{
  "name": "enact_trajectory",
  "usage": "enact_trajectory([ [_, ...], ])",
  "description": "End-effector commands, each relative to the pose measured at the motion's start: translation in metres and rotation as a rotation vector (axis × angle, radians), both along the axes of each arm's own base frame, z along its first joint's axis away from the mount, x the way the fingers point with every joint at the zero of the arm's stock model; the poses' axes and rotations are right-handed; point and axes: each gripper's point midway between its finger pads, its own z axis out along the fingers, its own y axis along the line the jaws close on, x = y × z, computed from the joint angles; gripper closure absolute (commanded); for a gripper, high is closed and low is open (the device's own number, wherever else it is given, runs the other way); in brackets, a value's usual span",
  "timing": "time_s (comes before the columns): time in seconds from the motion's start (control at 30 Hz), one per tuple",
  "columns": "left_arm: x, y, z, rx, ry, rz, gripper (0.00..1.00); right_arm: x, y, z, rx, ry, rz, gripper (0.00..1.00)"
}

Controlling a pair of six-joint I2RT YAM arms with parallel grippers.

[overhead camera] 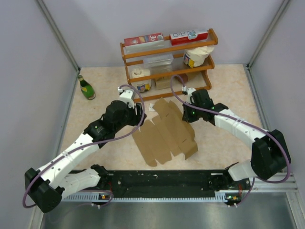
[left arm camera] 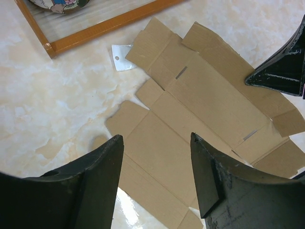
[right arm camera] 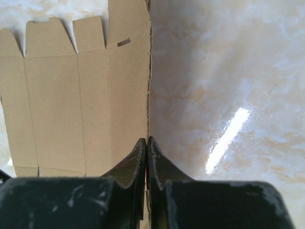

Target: Fold the paper box

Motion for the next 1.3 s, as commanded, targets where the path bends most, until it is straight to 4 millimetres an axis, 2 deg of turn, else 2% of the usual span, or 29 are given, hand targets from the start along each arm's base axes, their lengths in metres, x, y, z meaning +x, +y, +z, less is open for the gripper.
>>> enact_trajectory([
  [0.0,0.002,0.007,0.01,-0.017,-0.035,0.026,0.37,0.006,0.018,0.032,0.111,-0.072,0.027,1.0],
  [0.27,0.006,0.012,0.016,-0.017,-0.064,0.055,0.37,-0.01,0.032,0.028,0.161,-0.033,0.147,1.0],
  [0.53,0.019,0.003,0.021,-0.043,-0.089,0.037,0.37,-0.023,0.033,0.027,0.183,-0.02,0.192,1.0],
  [0.77,0.041,-0.028,0.022,-0.044,-0.193,-0.106,0.36,-0.029,0.025,0.027,0.145,-0.029,0.203,1.0],
  [0.9,0.05,-0.052,0.023,-0.074,-0.251,-0.227,0.35,-0.031,0.019,0.033,0.13,-0.043,0.192,1.0],
  [1.03,0.05,-0.074,0.019,-0.108,-0.278,-0.386,0.33,-0.032,0.018,0.041,0.138,-0.066,0.194,1.0],
  [1.27,0.051,-0.089,0.009,-0.141,-0.288,-0.594,0.29,-0.041,0.022,0.046,0.152,-0.054,0.245,1.0],
])
